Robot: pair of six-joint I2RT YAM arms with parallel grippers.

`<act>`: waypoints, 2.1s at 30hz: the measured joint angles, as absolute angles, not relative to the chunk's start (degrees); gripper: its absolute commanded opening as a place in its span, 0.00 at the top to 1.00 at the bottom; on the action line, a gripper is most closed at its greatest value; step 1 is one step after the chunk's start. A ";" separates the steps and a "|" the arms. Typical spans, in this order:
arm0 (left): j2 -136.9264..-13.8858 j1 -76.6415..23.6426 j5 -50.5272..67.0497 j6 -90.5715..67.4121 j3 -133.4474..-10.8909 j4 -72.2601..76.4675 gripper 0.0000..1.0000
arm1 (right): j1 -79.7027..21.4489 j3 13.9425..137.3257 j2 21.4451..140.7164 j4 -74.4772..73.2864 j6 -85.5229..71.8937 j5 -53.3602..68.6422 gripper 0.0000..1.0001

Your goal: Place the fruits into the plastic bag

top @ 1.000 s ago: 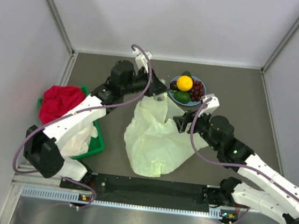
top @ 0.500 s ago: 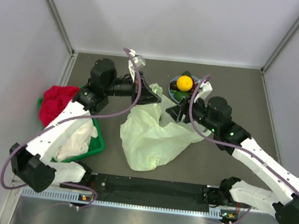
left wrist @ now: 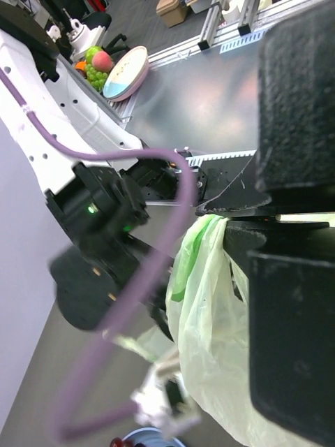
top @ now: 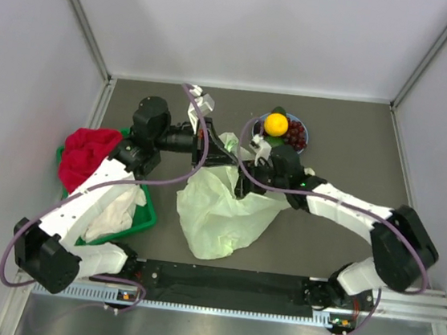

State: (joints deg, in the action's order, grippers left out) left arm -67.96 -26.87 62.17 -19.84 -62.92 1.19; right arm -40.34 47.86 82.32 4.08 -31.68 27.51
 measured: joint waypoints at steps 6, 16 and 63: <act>-67.94 -26.68 62.15 -19.29 -62.11 1.93 1.00 | -41.60 49.32 90.63 4.60 -32.93 27.83 0.19; -63.48 -24.01 62.28 -18.48 -59.96 2.83 1.00 | -39.79 50.72 90.54 -5.67 -31.07 -1.54 0.12; -58.92 -18.83 33.21 -3.86 -58.08 -17.10 1.00 | -43.75 46.98 57.14 -8.73 -25.54 -2.11 0.07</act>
